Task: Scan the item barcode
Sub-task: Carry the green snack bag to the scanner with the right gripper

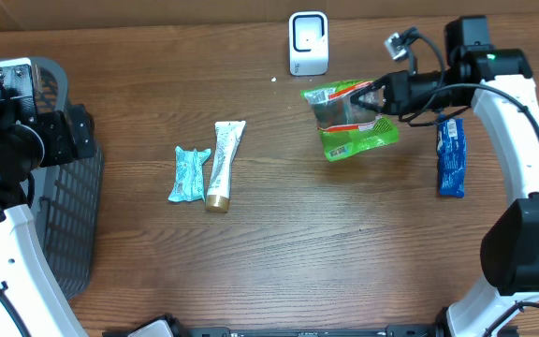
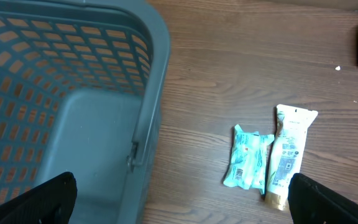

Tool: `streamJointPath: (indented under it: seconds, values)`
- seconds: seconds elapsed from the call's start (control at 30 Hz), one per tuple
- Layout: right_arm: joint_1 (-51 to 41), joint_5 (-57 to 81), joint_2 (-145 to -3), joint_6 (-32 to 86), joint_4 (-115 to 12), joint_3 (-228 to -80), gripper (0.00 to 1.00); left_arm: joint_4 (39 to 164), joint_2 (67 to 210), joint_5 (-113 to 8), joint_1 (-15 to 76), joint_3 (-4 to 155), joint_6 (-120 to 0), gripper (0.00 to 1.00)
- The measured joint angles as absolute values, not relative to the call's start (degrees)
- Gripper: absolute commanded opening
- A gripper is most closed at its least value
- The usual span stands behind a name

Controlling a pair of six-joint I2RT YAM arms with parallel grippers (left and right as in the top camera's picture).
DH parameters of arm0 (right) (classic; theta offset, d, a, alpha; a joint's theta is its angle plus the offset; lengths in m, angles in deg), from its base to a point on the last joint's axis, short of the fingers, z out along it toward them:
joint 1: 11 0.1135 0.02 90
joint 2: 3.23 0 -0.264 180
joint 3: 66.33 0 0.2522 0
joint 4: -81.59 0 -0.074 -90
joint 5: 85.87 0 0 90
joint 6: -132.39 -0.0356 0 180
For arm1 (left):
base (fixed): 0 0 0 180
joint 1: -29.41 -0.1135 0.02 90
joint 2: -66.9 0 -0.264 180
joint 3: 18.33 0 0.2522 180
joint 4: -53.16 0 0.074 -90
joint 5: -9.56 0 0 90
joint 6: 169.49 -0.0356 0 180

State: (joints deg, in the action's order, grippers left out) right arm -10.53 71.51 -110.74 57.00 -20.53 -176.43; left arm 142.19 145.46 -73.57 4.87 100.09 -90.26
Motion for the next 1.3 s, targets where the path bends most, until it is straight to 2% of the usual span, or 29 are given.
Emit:
streamJointPath:
  seconds: [0.27,0.53,0.7,0.93,1.13,1.3]
  values:
    - [-12.9,77.1,-110.8,57.4,-19.7,-176.4,0.04,142.2,145.5,-73.5,4.9,100.1,-90.3,1.0]
    - [-12.8,74.3,-110.7,55.7,-20.8,-176.4,0.04,142.2,145.5,-73.5,4.9,100.1,-90.3,1.0]
    - [-11.2,56.9,-110.8,47.2,-22.7,-178.7,0.04,142.2,145.5,-73.5,4.9,100.1,-90.3,1.0]
    - [-2.7,26.8,-110.8,37.9,-22.1,-193.5,0.04,142.2,145.5,-73.5,4.9,100.1,-90.3,1.0]
    - [4.7,0.1,-110.8,35.8,-28.2,-199.6,0.04,142.2,145.5,-73.6,4.9,100.1,-90.3,1.0]
    - [10.0,-18.4,-110.9,40.7,-38.3,-199.9,0.04,142.2,145.5,-73.6,4.9,100.1,-90.3,1.0]
